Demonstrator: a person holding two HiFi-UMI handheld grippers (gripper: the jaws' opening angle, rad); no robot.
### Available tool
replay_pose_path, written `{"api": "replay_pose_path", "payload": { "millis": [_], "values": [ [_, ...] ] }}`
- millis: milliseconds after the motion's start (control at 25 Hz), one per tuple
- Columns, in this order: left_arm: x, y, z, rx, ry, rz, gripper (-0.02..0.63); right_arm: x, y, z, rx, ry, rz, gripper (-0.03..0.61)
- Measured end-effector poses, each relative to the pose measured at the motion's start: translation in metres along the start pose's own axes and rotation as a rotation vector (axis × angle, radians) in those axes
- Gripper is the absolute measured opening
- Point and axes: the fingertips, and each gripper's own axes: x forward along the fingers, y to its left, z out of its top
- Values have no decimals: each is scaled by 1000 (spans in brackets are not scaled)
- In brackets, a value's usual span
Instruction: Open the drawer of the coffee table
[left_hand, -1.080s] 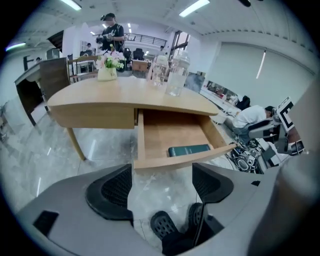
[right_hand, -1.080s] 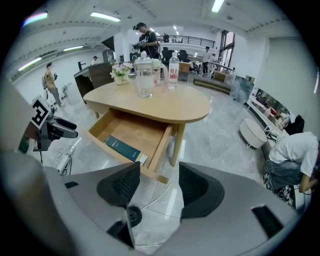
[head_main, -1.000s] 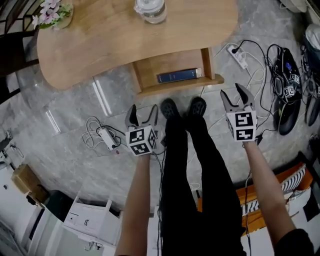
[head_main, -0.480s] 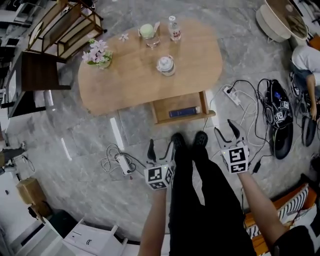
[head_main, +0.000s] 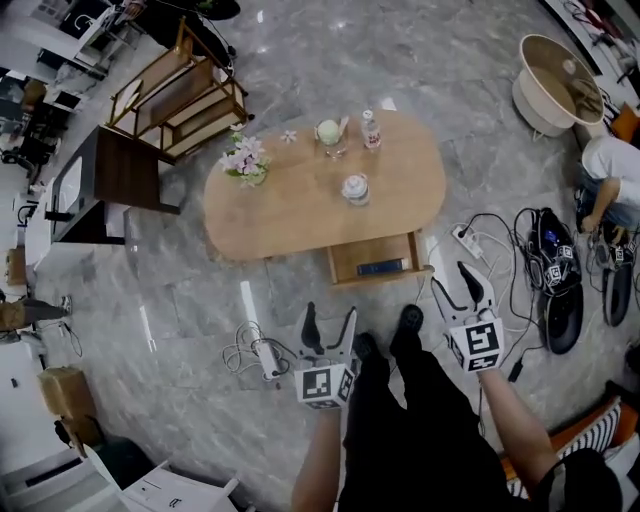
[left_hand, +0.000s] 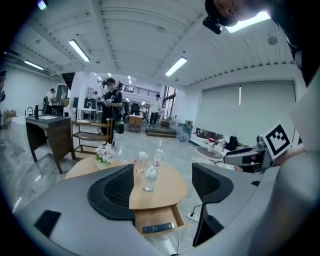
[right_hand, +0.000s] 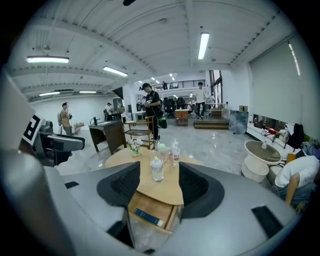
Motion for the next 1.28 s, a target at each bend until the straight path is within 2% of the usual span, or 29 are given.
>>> {"api": "replay_pose_path", "payload": {
  "millis": [200,360,560,720,960,1160,1280],
  "values": [
    [-27,5,59,-23,-102,-1,374,-25,9,54,-5,-101,-16,225],
    [-56,14,101,-5,-176,-13,374,-49,23,91,-8,-168,-45,225],
    [-98,24,130,48,-224,-51,374,-86,53,132,-28,-248,-81,225],
    [-131,29,135,78,-240,-93,373,-116,85,148,-48,-297,-99,225],
    [-183,34,132,105,-279,-159,360,-157,133,150,-62,-341,-130,225],
    [-221,43,120,113,-275,-217,354,-192,171,138,-61,-340,-159,224],
    [-240,46,114,132,-271,-234,319,-212,188,125,-56,-327,-175,196]
  ]
}}
